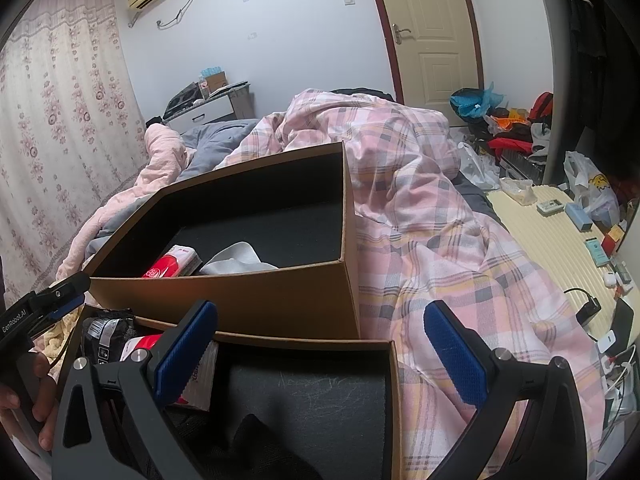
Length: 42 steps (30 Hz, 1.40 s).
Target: Organize soft objects
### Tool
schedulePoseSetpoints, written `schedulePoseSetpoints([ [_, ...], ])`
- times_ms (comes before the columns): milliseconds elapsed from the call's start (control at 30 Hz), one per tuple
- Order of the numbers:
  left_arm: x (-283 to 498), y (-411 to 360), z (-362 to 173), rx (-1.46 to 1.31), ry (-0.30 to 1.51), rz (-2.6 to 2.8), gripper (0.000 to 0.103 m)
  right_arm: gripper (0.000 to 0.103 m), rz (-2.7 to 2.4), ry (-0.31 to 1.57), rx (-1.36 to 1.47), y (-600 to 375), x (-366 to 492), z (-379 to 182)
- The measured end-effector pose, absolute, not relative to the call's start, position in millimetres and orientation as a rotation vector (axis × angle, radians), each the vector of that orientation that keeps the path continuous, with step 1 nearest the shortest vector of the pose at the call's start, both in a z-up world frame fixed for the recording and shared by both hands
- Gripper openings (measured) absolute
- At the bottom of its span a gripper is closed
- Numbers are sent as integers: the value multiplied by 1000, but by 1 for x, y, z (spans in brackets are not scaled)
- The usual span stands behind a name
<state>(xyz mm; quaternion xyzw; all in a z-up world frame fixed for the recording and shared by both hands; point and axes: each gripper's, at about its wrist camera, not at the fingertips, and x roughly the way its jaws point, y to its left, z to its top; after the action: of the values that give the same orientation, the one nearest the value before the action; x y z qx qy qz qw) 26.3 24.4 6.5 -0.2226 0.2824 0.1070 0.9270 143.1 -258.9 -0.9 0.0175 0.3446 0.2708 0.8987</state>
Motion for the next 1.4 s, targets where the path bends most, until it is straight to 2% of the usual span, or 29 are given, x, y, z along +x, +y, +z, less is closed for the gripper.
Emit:
schedulePoseSetpoints([
  [1400,27,20,7,-428,576,208,78,102,558,709,34,-259,143,-1],
])
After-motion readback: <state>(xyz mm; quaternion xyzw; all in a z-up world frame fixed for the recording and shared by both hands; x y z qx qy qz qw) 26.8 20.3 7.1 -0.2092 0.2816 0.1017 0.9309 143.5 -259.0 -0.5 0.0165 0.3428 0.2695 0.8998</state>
